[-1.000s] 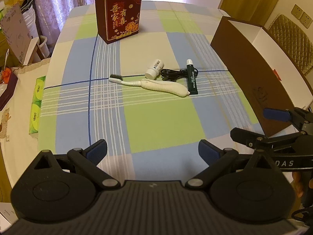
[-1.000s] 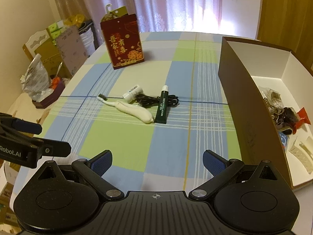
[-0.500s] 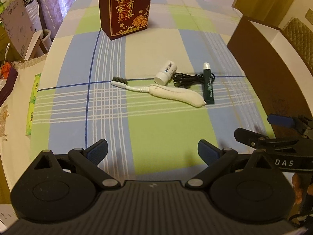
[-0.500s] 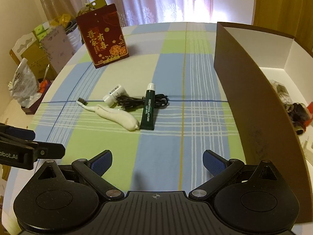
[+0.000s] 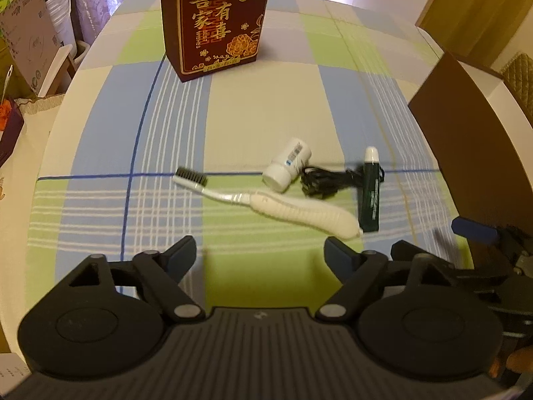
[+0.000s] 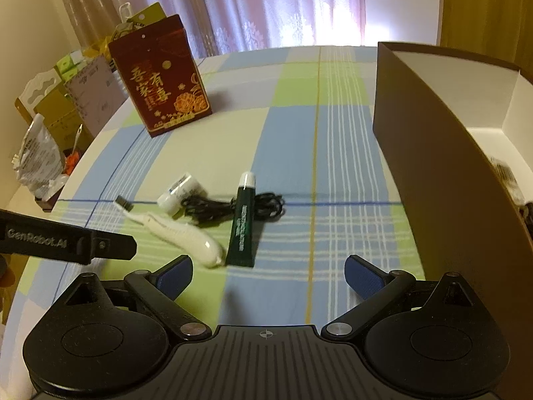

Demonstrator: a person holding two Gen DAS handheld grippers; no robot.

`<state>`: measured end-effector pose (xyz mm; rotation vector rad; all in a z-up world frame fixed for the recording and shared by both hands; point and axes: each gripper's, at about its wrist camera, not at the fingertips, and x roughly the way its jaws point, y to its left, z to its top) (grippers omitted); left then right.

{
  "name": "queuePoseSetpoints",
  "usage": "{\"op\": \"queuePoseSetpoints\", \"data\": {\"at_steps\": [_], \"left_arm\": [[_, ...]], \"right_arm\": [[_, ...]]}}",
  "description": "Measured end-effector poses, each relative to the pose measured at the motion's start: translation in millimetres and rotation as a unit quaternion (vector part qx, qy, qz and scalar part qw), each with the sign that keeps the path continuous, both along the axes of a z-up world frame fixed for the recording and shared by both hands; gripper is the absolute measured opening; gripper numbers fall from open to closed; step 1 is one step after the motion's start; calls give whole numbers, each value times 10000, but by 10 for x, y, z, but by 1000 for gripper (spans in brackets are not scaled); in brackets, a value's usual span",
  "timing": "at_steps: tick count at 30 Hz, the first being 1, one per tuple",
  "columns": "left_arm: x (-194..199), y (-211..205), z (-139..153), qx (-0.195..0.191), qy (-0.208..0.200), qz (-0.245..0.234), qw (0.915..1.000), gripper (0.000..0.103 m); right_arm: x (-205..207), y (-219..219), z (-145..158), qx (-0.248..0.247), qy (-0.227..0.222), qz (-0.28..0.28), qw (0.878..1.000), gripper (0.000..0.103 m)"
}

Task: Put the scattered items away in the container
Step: 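Grasp the white toothbrush handle with the left tool while the right tool grasps the green lip gel tube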

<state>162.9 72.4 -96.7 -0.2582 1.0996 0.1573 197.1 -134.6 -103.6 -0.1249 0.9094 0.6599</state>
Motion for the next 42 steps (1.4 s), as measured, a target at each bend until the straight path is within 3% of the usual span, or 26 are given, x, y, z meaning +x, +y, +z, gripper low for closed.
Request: {"op": "queuePoseSetpoints", "data": {"at_steps": [4,5,7,10,16,18,23,25,29,33,38,42], "left_arm": [[114,12,-43,-84,-65,119,9999,76],[140,15,-56,-108,-84,161,9998,73],[186,23,-81,-148,-90,247,9995,69],[250,34,-125,-125,-92,349,9993,67],[346,80,-212,-216,-106,544,9982,53],[367,79,-248,-192,-78,512,9985,43],[323,100,-265,-280,-74,291,9992,33],[306,120,-273,-262,60,257,9993,24],[316,229,-292,-688,159,625,9955,24],[357,226,-222,-859,43,855,9926,37],[466,191,-301,-629,194,940,9934,46],[450,175,-281,-508,111,735,9959,43]], "right_arm": [[66,36,-9,22,-99,29,9999,103],[91,45,-16,55,-87,47,9999,87],[159,63,-45,89,20,57,9999,70],[217,72,-73,122,3,34,9999,70],[278,94,-115,173,40,59,9998,70],[285,99,-121,182,50,72,9998,70],[284,110,-139,184,92,120,9997,70],[275,115,-153,177,100,138,9997,70],[264,115,-173,160,107,132,9997,70],[269,79,-170,150,108,99,9998,70],[284,35,-187,124,118,6,9999,70],[270,26,-203,110,136,21,9998,70]]}}
